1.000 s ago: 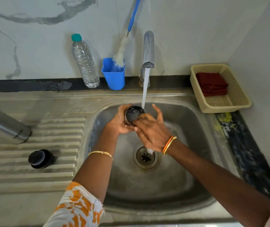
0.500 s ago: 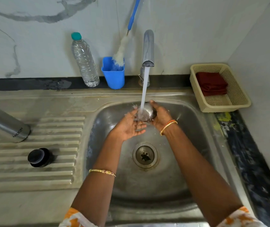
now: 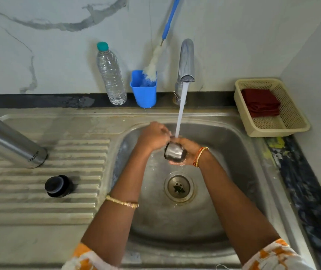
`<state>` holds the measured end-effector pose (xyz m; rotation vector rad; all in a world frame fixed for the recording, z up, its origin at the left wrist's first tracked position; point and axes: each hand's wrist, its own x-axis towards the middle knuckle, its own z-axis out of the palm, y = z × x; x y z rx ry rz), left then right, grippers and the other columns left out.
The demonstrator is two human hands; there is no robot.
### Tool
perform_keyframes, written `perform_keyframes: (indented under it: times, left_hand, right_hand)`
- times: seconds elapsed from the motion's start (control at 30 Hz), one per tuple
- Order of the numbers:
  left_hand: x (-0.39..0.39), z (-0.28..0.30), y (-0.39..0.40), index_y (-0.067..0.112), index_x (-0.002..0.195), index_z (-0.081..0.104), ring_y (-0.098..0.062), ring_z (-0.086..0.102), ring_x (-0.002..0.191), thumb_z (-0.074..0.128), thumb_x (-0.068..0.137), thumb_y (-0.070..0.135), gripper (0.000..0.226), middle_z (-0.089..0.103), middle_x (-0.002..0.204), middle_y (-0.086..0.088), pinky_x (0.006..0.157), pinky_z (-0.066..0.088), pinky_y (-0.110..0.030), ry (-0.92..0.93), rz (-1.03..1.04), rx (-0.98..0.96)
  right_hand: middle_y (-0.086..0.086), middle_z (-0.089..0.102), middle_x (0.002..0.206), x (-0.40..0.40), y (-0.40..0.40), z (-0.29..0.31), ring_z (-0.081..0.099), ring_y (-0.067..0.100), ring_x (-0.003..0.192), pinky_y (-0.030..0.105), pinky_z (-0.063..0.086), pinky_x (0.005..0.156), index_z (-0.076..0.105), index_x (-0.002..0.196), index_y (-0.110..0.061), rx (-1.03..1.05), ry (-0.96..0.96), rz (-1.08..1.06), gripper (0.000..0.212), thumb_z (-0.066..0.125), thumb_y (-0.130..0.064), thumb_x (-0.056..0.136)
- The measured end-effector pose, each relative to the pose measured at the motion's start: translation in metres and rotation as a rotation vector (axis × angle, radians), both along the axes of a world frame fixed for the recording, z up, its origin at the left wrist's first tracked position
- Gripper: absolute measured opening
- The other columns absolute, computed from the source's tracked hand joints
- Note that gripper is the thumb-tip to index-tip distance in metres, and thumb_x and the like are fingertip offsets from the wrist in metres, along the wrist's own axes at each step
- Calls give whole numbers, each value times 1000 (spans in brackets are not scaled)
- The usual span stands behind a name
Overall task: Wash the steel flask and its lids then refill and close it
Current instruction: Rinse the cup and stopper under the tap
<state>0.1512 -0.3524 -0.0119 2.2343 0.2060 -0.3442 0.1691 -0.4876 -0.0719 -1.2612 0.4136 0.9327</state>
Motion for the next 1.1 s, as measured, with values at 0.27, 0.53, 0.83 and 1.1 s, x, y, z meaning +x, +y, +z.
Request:
perform_keyframes:
  times: [0.27, 0.53, 0.83, 1.1]
  left_hand:
    - [62, 18, -29, 1, 109, 64, -24, 62, 92, 51, 89, -6, 24, 66, 100, -12, 75, 52, -29, -221, 44, -169]
    - [81, 28, -20, 21, 151, 24, -26, 40, 136, 46, 88, -13, 75, 31, 155, -7, 105, 39, -29, -84, -235, 43]
    - [21, 4, -5, 23, 106, 61, -16, 61, 97, 47, 98, 12, 19, 65, 102, 1, 90, 47, -33, 42, 100, -465]
    - [-51, -56, 4, 20, 84, 61, -14, 53, 73, 49, 92, 10, 18, 64, 86, -1, 63, 36, -23, 332, 217, -362]
  right_hand:
    - [7, 61, 96, 6, 4, 0, 57, 20, 85, 30, 50, 74, 60, 92, -12, -677, -1036, 374, 32, 78, -30, 72]
    - [10, 62, 91, 11, 8, -4, 57, 20, 77, 27, 45, 67, 62, 85, -11, -655, -1104, 241, 29, 82, -24, 67]
    - [7, 58, 106, -6, -31, 84, 63, 21, 91, 30, 56, 71, 42, 114, -21, -137, -566, 43, 74, 88, -31, 58]
    - [13, 69, 104, -51, -45, -14, 65, 29, 91, 39, 56, 78, 67, 93, -13, -849, -402, 379, 52, 83, -43, 54]
